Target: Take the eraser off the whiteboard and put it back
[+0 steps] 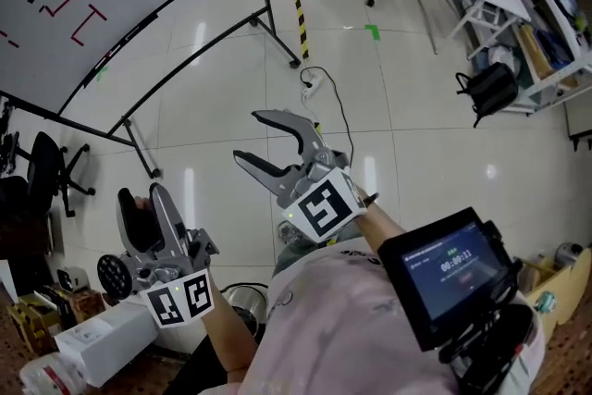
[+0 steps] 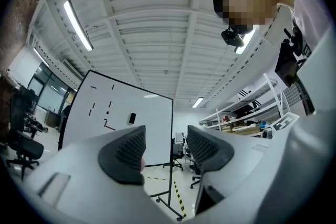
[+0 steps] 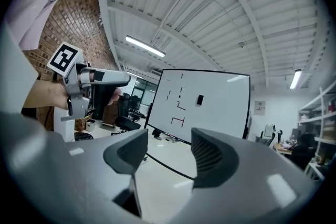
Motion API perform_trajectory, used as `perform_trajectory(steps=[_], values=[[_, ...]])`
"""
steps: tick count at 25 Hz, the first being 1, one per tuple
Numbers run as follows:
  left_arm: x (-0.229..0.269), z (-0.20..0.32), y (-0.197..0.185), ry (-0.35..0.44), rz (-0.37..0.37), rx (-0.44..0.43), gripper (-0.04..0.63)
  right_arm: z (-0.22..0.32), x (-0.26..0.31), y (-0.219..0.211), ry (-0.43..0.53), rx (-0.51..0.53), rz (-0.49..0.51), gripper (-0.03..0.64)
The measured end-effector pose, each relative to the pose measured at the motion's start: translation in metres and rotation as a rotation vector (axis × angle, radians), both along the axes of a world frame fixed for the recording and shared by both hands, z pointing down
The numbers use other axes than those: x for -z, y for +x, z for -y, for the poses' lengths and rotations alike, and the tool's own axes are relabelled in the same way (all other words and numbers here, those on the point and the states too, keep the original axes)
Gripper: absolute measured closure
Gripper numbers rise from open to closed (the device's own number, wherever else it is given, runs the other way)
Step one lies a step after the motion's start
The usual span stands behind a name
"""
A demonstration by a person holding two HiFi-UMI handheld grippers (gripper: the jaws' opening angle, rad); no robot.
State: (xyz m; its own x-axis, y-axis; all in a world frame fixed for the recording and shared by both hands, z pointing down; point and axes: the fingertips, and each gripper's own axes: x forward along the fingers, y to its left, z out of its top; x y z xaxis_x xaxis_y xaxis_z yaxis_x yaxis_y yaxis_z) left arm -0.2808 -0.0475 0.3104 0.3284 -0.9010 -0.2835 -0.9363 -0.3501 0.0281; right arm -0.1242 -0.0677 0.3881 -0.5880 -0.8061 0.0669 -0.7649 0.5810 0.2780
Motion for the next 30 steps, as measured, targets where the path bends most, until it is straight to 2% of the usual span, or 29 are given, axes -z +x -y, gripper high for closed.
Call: perform_trajectory(steps=[4, 9, 18, 22, 24, 30], values=[[0.011, -0.022, 0.017, 0.061, -0.03, -0.015, 0.354, -0.011, 0.005, -0.001, 0.017, 0.027, -0.055, 0.342], [0.01, -0.038, 0.041, 0.065, -0.115, 0.021, 0.354, -0.011, 0.026, 0.022, 0.067, 0.041, -0.011, 0.339], [0.009, -0.05, 0.082, 0.04, -0.095, 0.028, 0.354, -0.01, 0.027, 0.061, 0.058, 0.03, 0.004, 0.339], [0.016, -0.05, 0.074, 0.055, -0.079, 0.065, 0.354, -0.013, 0.031, 0.067, 0.099, 0.024, 0.017, 0.339], [0.019, -0.054, 0.061, 0.062, -0.079, 0.097, 0.387, -0.018, 0.029, 0.073, 0.094, 0.009, 0.006, 0.339], [0.025, -0.063, 0.045, 0.075, -0.094, 0.119, 0.387, -0.026, 0.024, 0.088, 0.078, -0.028, 0.006, 0.339]])
